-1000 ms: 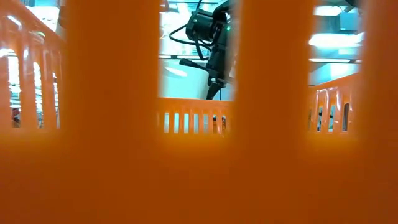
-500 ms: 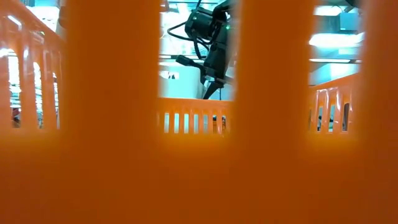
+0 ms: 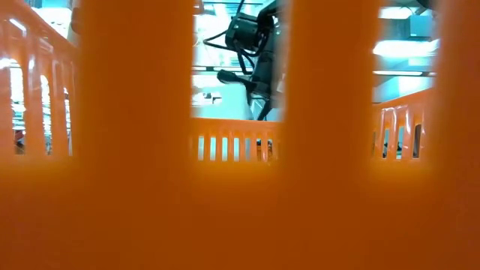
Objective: Stack baskets by color
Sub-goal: Stack the white bin on the top white bin, then stack the orange bin on the top orange bin
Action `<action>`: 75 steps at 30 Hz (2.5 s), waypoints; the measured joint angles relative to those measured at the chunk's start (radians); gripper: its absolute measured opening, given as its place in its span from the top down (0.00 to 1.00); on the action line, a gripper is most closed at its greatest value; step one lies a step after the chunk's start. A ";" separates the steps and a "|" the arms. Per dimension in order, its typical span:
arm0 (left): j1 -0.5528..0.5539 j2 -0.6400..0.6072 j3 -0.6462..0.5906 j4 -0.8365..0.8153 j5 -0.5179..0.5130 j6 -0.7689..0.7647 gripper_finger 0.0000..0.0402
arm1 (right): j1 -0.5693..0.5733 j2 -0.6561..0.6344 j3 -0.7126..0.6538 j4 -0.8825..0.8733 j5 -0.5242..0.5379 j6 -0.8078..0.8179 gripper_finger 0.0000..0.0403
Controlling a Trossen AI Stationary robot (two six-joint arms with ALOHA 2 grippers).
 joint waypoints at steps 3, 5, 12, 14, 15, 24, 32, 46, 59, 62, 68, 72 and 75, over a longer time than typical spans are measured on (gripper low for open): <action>0.000 0.000 0.000 0.000 -0.001 0.000 0.57 | -0.006 0.000 0.000 -0.025 0.000 -0.024 0.66; 0.000 0.000 0.000 0.000 -0.002 0.000 0.57 | -0.007 0.000 0.000 -0.016 -0.001 -0.050 0.65; 0.002 0.000 0.000 0.000 -0.006 0.000 0.57 | -0.021 -0.001 0.000 -0.004 -0.030 -0.142 0.56; 0.002 0.000 0.000 0.000 -0.006 0.000 0.57 | -0.028 -0.009 0.000 -0.016 -0.058 -0.203 0.51; 0.002 0.000 0.000 0.000 -0.006 0.000 0.57 | -0.032 -0.017 0.000 -0.026 -0.070 -0.227 0.49; 0.002 0.000 0.000 0.001 -0.005 -0.010 0.57 | -0.034 -0.191 0.000 -0.234 -0.099 -0.370 0.39; 0.002 0.000 0.000 0.001 -0.005 -0.026 0.57 | 0.273 -0.324 0.001 -0.378 -0.012 -0.260 0.40; 0.002 0.000 0.000 0.001 0.007 -0.039 0.57 | 0.687 -0.133 0.001 -0.234 0.047 0.244 0.40; 0.002 0.000 0.000 -0.025 0.065 0.005 0.57 | 0.795 0.144 0.000 0.027 0.006 0.310 0.41; 0.002 0.000 0.000 -0.027 0.081 0.009 0.57 | 0.800 0.167 0.001 0.035 0.000 0.365 0.46; 0.002 0.000 0.000 -0.030 0.080 0.011 0.57 | 0.790 0.167 0.000 0.010 -0.003 0.390 0.88; 0.002 0.000 0.000 -0.030 0.076 0.013 0.57 | 0.758 0.141 0.000 -0.073 -0.039 0.304 0.96; 0.002 0.000 0.000 -0.030 0.072 0.013 0.57 | 0.720 0.085 -0.001 -0.140 -0.039 0.206 0.98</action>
